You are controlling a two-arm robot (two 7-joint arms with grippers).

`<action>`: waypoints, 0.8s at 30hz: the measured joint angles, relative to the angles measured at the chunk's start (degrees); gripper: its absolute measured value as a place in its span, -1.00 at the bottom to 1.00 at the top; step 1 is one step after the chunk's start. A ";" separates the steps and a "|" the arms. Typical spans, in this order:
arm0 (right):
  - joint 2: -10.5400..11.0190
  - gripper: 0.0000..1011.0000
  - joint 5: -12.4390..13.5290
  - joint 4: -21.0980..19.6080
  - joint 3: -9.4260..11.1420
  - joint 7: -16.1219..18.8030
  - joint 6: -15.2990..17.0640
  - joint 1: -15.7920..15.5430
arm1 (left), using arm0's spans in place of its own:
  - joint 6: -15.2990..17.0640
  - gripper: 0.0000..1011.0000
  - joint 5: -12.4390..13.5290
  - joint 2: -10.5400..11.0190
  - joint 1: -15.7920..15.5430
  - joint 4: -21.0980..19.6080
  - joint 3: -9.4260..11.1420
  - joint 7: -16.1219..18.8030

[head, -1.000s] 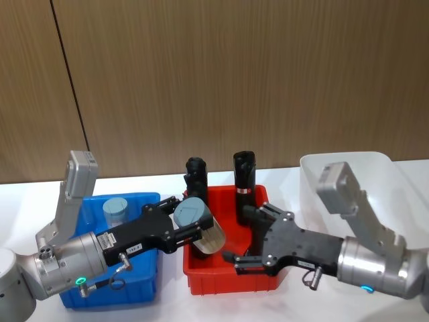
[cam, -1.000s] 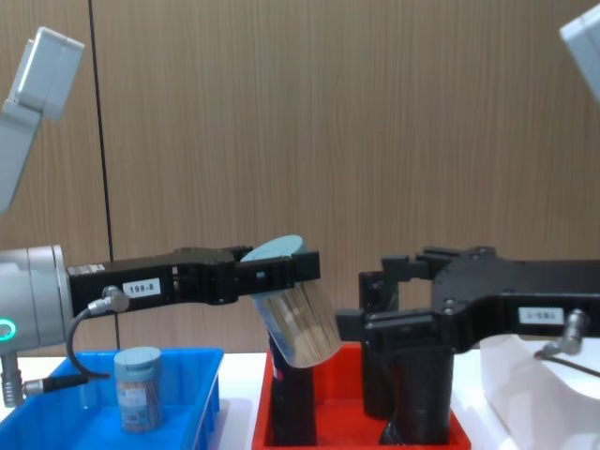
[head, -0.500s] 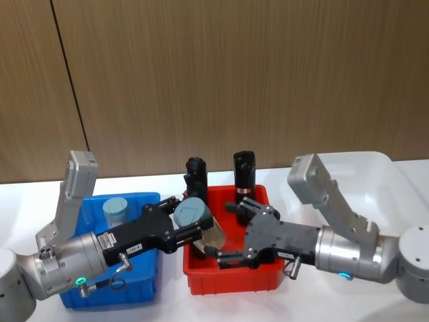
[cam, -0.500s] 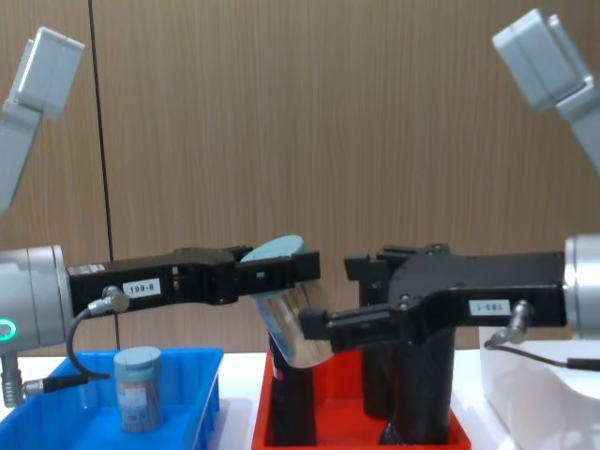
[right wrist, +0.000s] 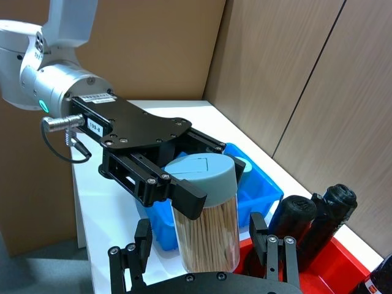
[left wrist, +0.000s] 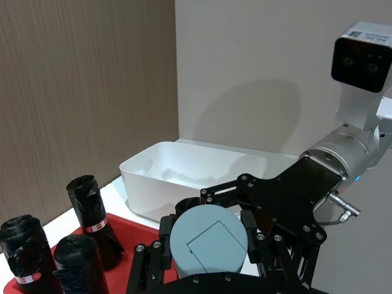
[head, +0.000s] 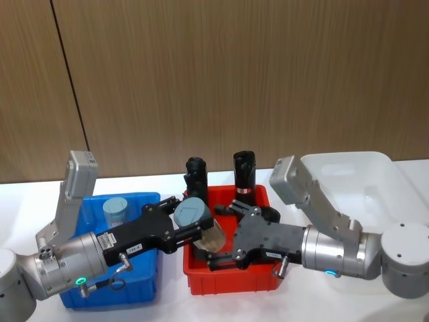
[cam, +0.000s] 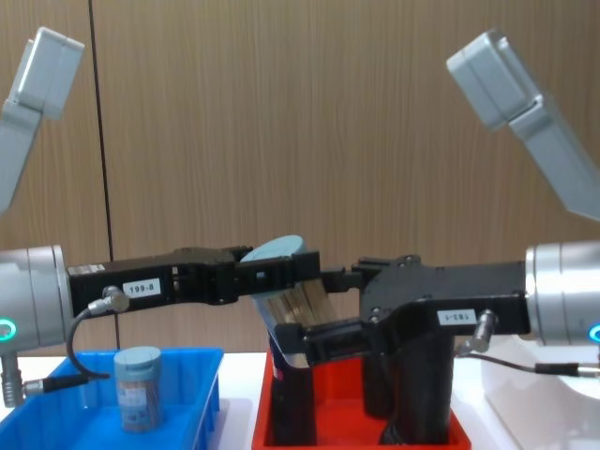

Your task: Pick the cotton swabs from the blue box and place them into the white box.

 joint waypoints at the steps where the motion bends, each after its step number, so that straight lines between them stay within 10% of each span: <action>1: -0.07 0.98 -0.14 0.15 -0.08 -0.01 -0.06 0.09 | 0.00 0.32 0.00 0.00 0.00 0.00 0.00 0.00; 24: -1.50 0.98 -2.77 4.55 -1.84 -1.61 -2.18 2.43 | 0.00 0.32 0.00 0.00 0.00 0.00 0.00 0.00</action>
